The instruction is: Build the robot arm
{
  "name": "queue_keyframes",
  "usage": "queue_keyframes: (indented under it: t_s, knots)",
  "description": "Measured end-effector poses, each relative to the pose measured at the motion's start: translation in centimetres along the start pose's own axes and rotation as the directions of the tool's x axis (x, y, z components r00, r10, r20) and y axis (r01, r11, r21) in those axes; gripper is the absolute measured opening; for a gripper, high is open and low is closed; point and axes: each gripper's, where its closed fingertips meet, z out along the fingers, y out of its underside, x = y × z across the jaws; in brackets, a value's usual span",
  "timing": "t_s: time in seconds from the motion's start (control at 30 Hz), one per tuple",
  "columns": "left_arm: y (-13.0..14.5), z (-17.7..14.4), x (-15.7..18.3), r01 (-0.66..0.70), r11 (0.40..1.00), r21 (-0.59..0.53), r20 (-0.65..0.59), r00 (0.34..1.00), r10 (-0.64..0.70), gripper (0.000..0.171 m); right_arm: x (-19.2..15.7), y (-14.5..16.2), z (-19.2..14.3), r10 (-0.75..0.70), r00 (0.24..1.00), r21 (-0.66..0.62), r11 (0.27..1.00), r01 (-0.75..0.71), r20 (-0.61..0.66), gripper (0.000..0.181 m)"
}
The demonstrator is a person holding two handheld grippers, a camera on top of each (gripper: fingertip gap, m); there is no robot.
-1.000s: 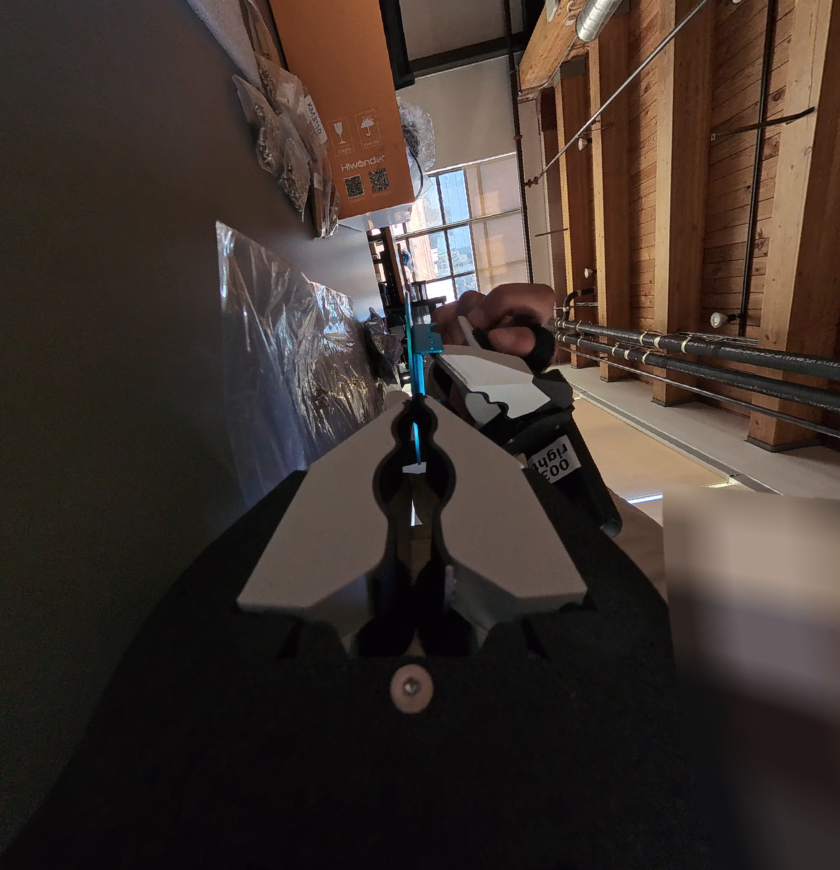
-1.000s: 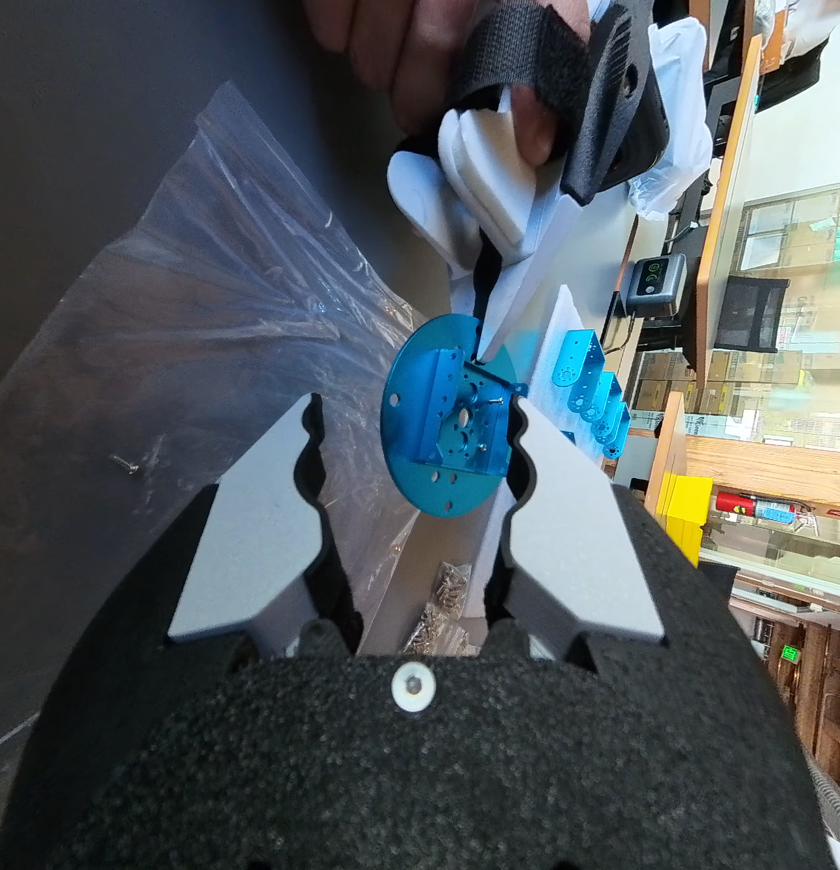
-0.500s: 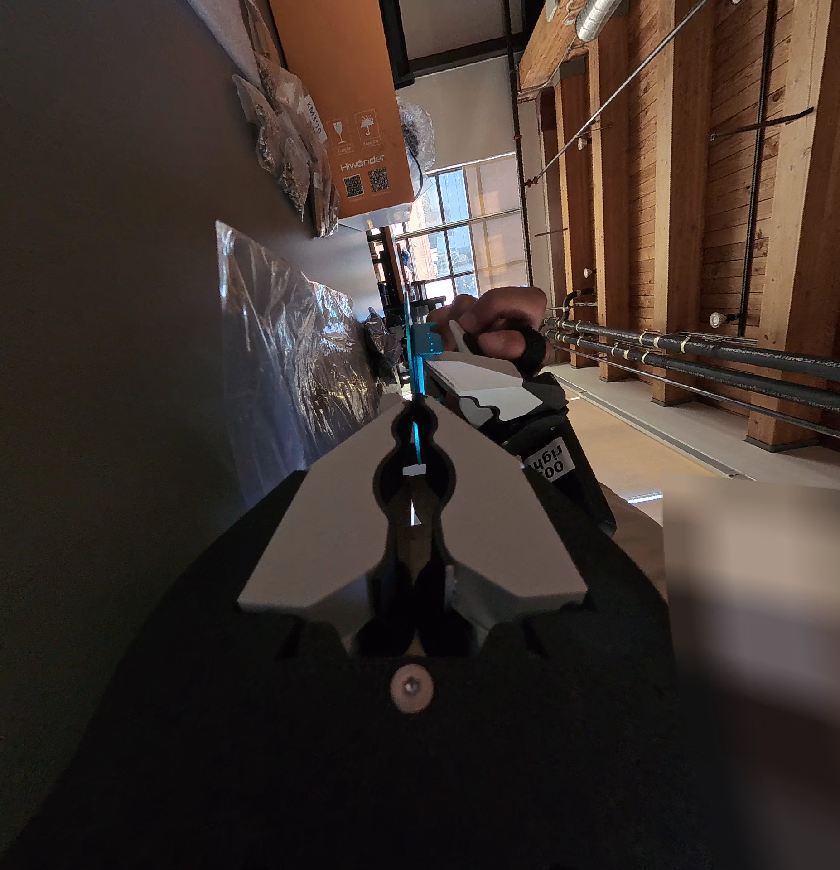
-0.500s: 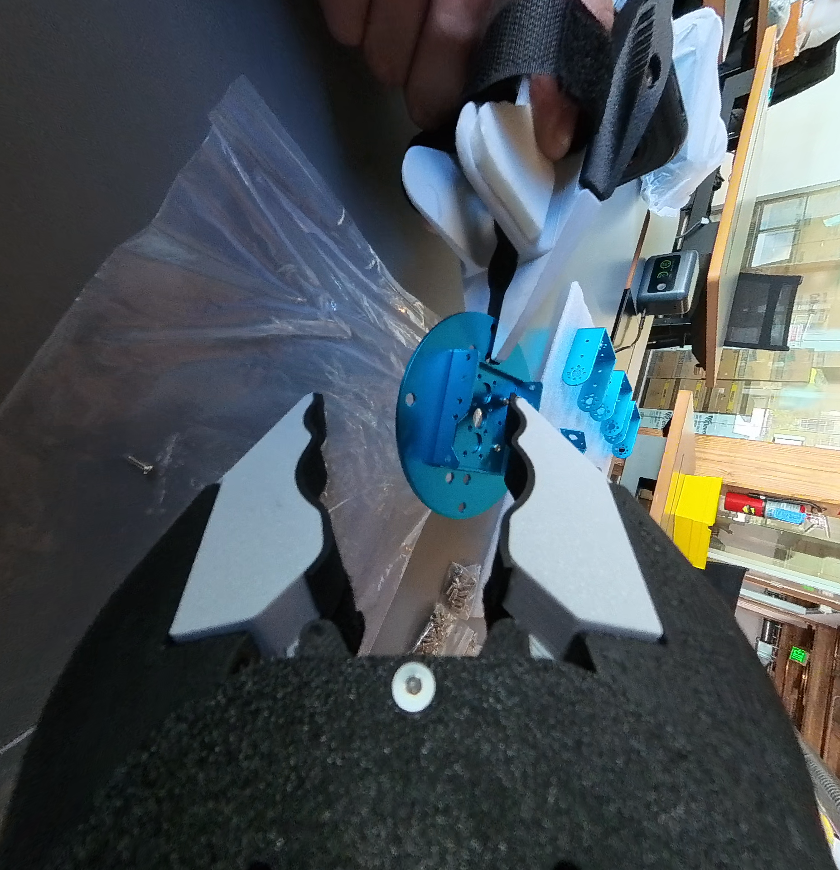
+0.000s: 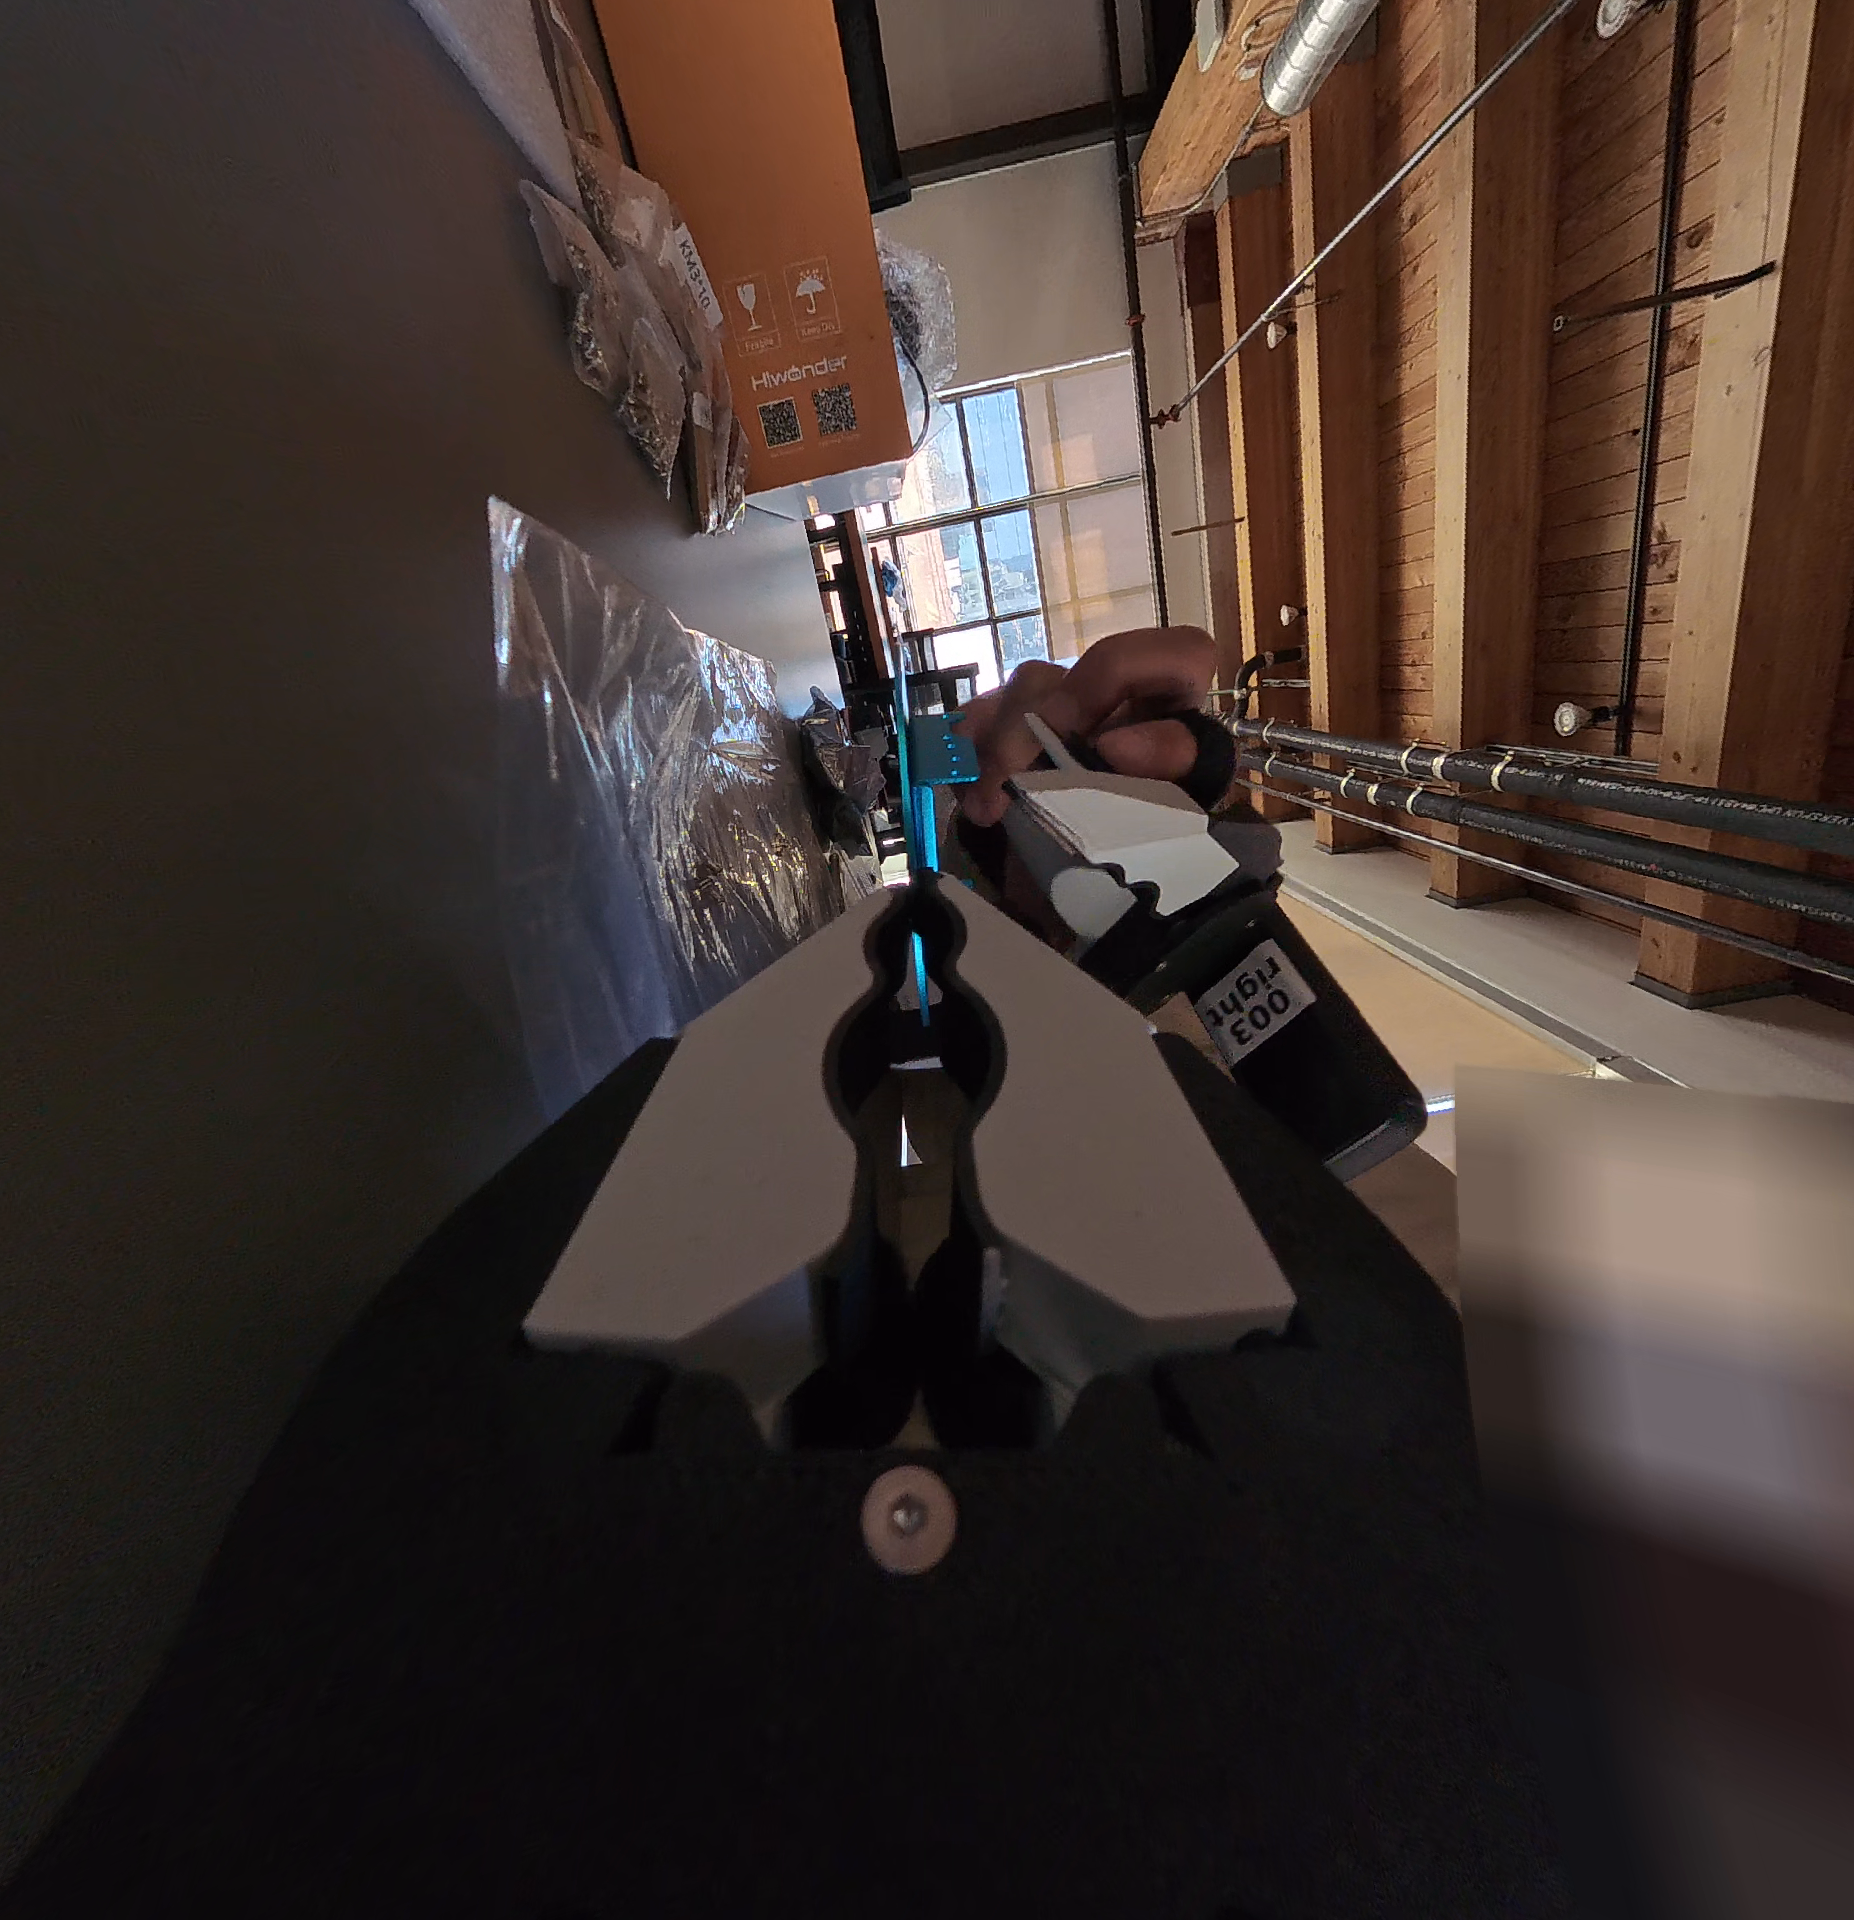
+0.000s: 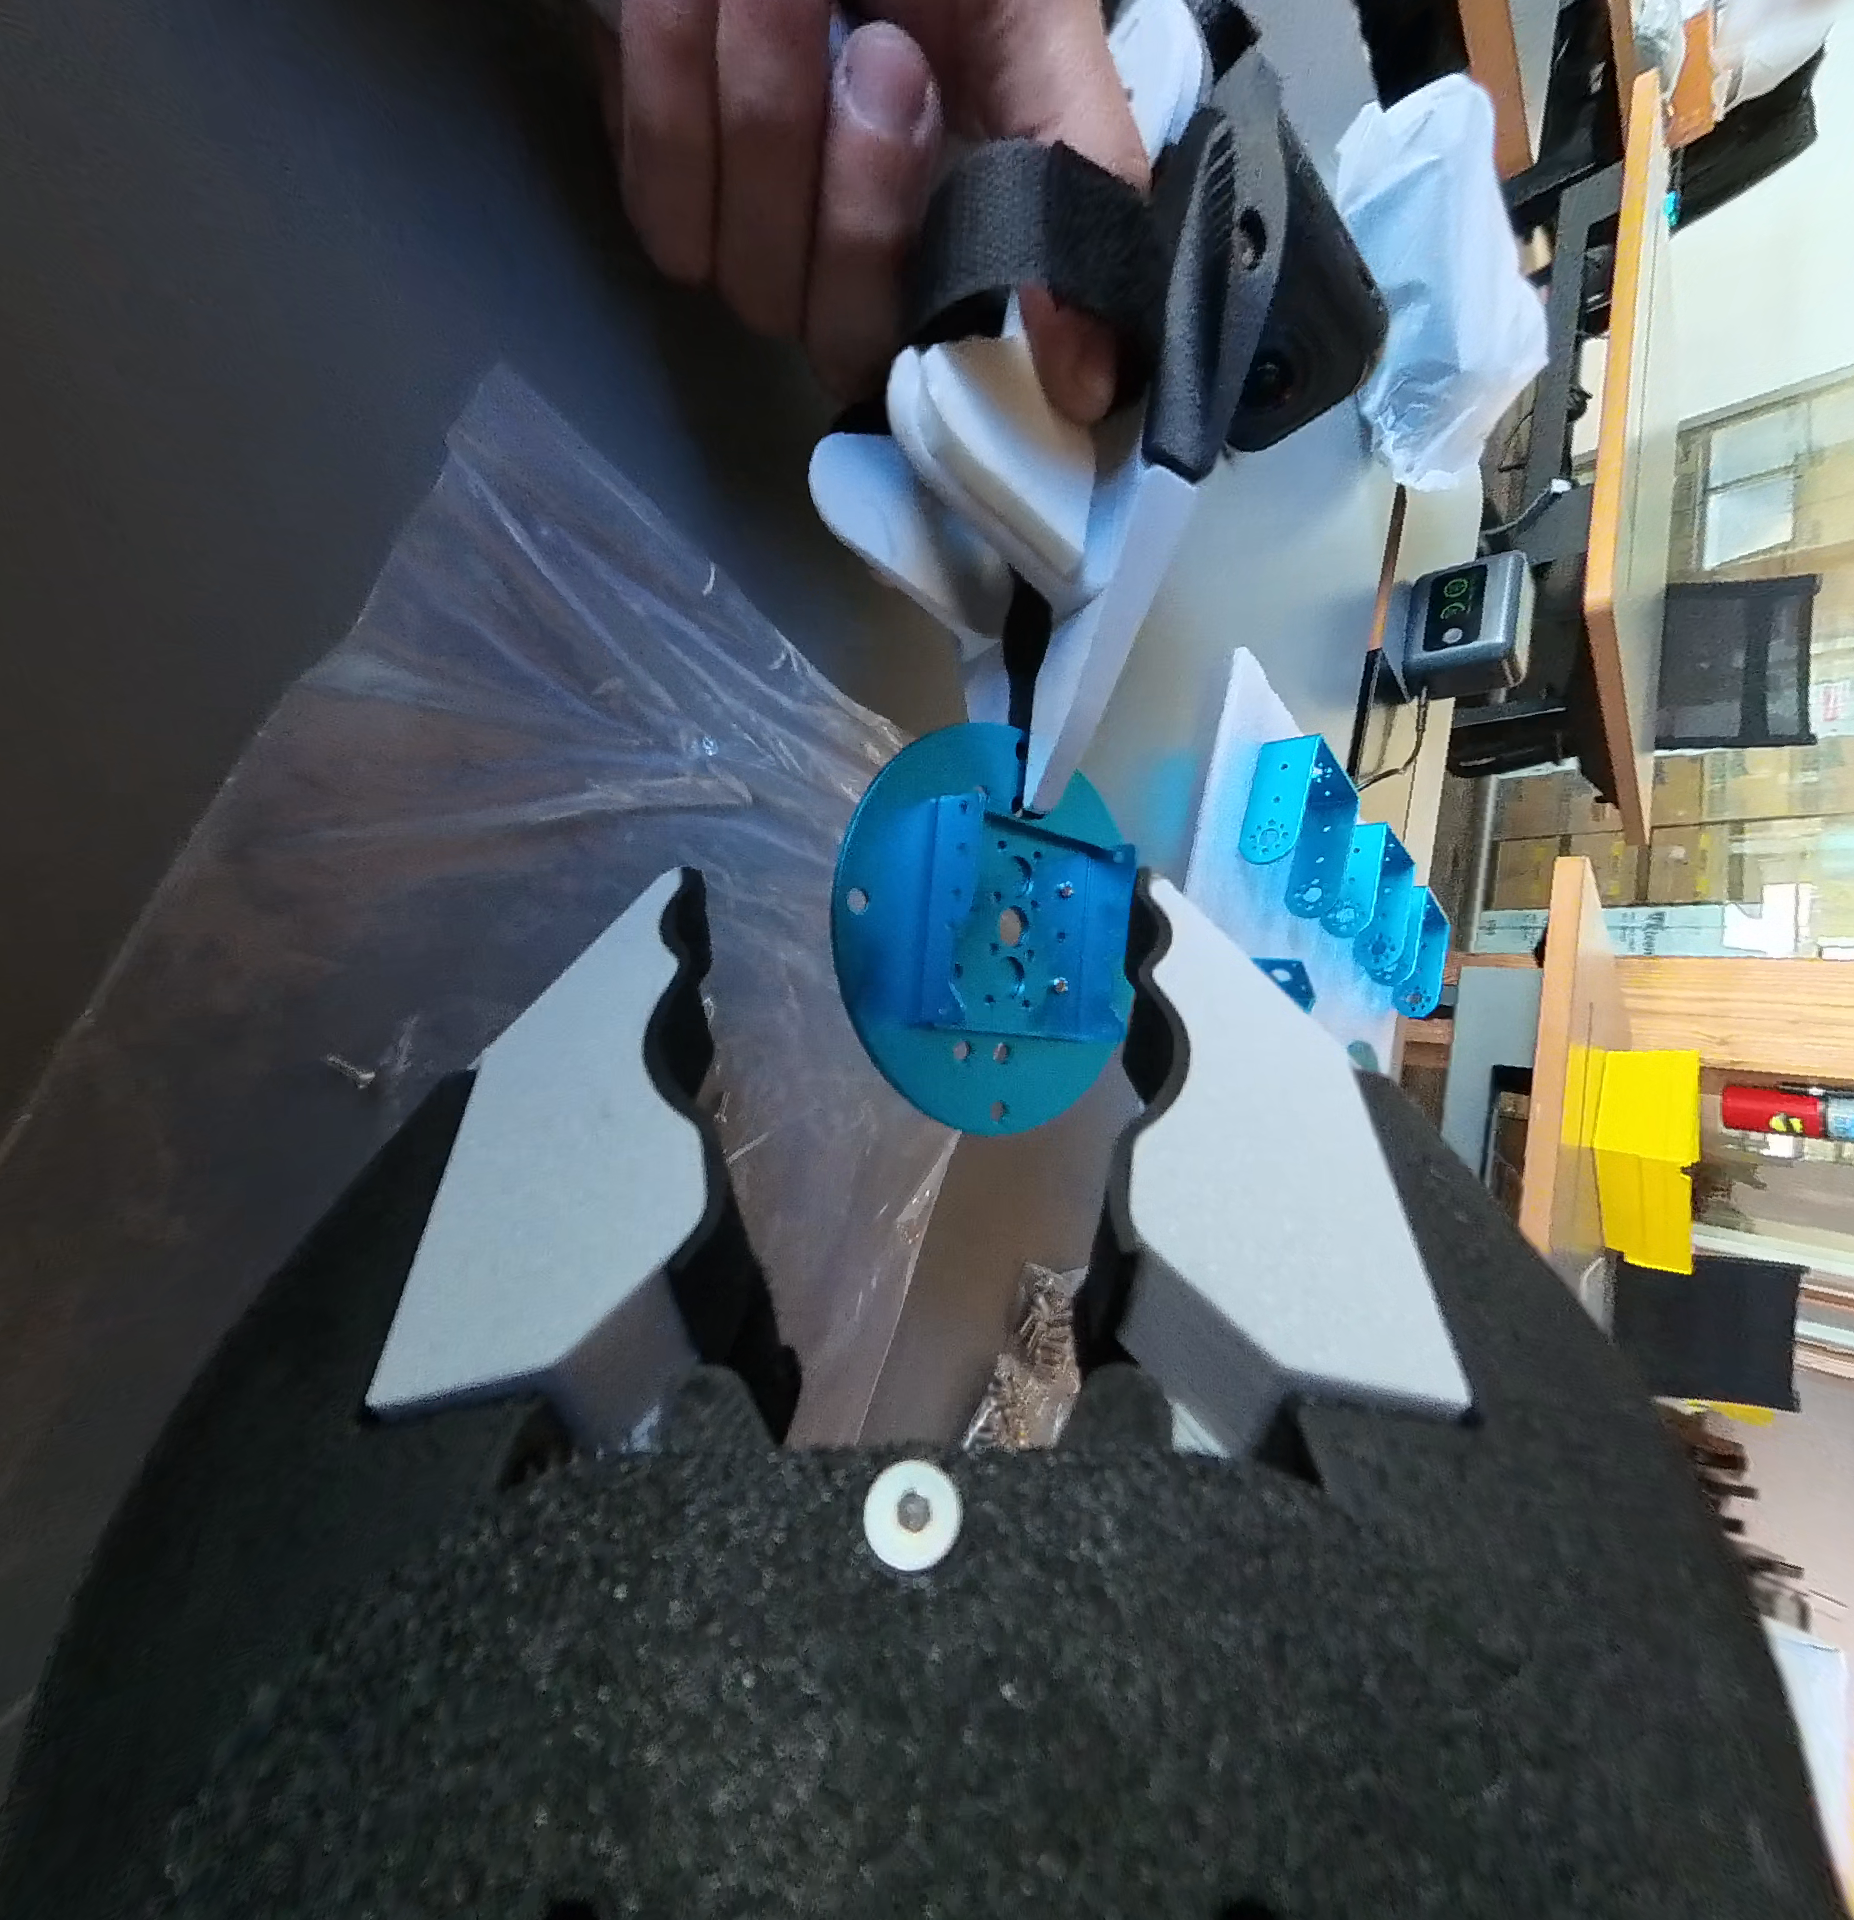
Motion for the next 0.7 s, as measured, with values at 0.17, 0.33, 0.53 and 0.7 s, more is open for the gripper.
queue_keyframes:
  t_s: [0.17, 0.33, 0.53, 0.7]
  knots:
    - [0.1, 0.0, 0.0, -0.003, 1.0, -0.003, 0.001, 1.0, 0.003, 0.0, -0.5, 0.6, 0.3, 0.002, 1.0, -0.02, 1.0, -0.001, 0.026, 0.08]
    - [0.0, 0.0, 0.0, -0.002, 1.0, -0.001, 0.002, 1.0, 0.002, 0.0, -1.2, 0.8, 0.9, -0.011, 0.999, -0.033, 0.999, 0.012, 0.041, 0.08]
    - [0.0, 0.0, 0.0, 0.0, 1.0, -0.002, 0.002, 1.0, 0.0, 0.0, 1.4, 0.0, -2.2, 0.051, 0.998, 0.009, 0.999, -0.051, -0.026, 0.08]
    - [0.1, 0.1, -0.1, -0.001, 1.0, -0.001, 0.009, 1.0, 0.001, 0.0, 0.4, 0.7, -5.5, 0.28, 0.955, 0.007, 0.959, -0.282, 0.098, 0.072]
